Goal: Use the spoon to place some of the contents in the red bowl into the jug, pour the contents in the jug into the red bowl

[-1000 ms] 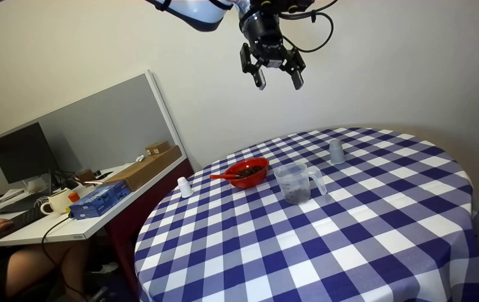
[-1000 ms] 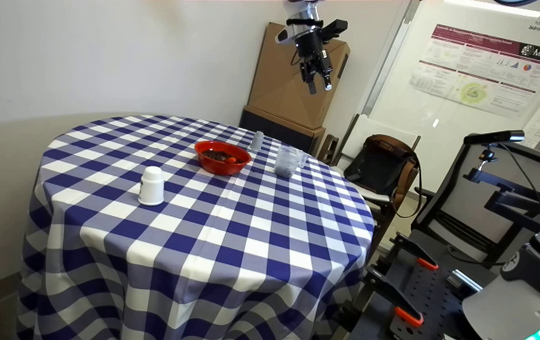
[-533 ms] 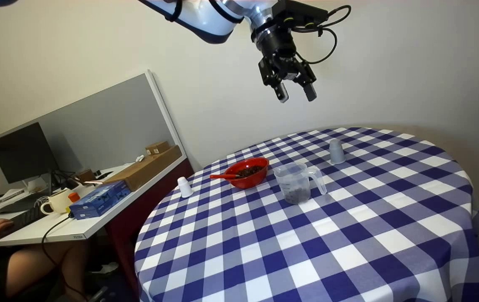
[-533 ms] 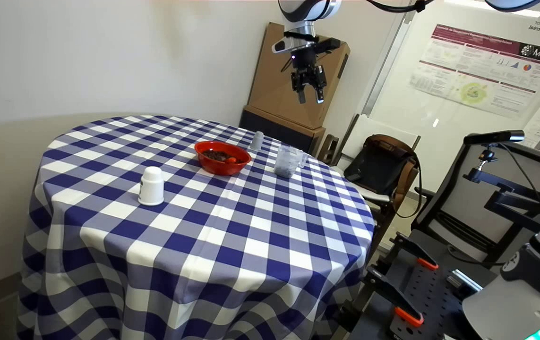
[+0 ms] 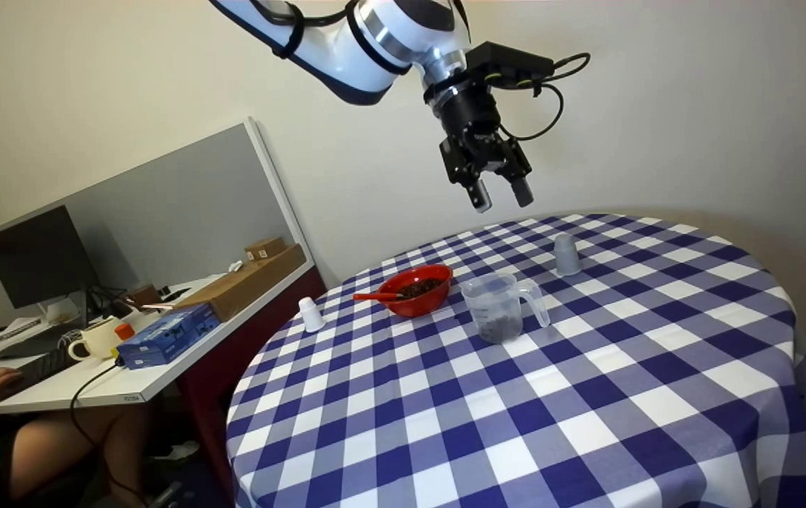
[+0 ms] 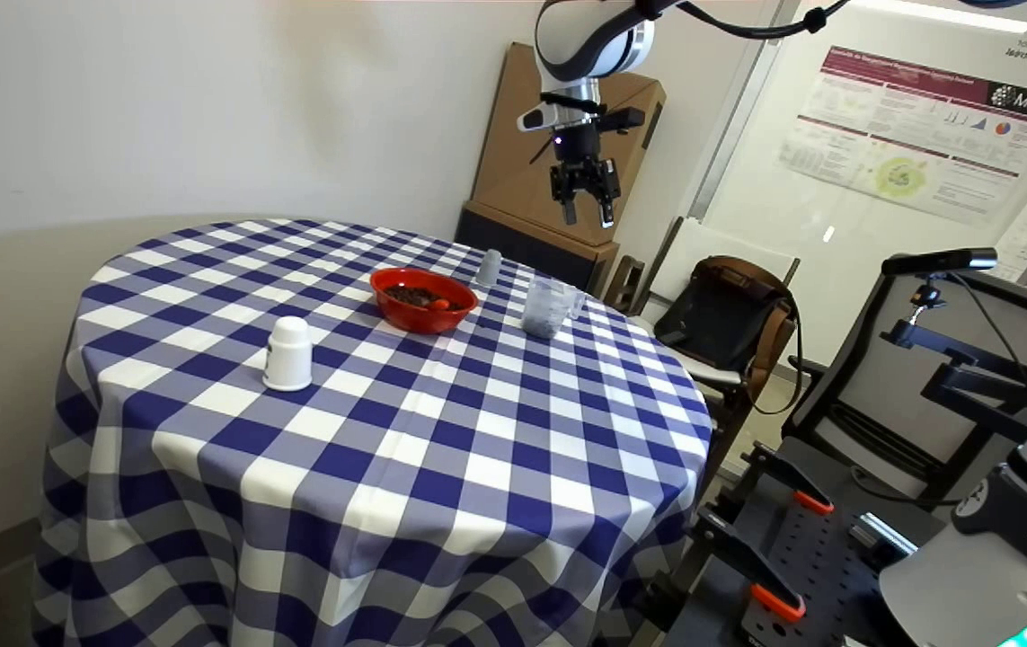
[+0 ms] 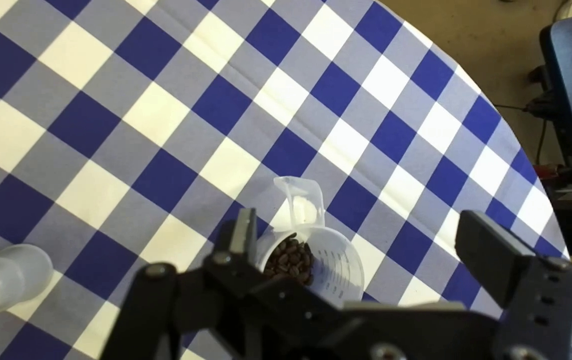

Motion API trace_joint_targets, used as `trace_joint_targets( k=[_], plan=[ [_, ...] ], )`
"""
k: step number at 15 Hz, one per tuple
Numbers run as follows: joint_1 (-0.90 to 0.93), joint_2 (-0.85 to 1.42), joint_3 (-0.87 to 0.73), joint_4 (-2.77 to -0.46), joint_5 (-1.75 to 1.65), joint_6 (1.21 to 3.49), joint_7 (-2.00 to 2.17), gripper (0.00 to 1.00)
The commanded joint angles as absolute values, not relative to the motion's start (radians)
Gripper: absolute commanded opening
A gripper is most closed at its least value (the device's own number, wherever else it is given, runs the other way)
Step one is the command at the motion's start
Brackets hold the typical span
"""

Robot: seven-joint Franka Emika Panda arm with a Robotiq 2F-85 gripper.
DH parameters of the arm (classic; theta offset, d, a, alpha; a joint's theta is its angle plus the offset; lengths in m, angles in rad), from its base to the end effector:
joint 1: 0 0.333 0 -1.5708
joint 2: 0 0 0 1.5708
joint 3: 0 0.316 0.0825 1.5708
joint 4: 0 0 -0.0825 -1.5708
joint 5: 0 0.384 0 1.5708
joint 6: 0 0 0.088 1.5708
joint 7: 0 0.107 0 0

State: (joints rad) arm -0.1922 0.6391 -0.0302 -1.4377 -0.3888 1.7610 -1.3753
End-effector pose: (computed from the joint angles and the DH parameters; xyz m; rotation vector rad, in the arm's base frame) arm 0.6609 -0.1802 0.3010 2.3976 1.8075 -0.7565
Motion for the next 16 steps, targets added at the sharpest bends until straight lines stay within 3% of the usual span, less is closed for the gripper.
trace_joint_targets(
  k=[1,16],
  plan=[
    [-0.211,0.552,-0.037,-1.610,-0.386,1.868,-1.415,1.00],
    [-0.207,0.539,-0.065,-1.775,-0.405,2.091,-1.488,1.00]
  ],
)
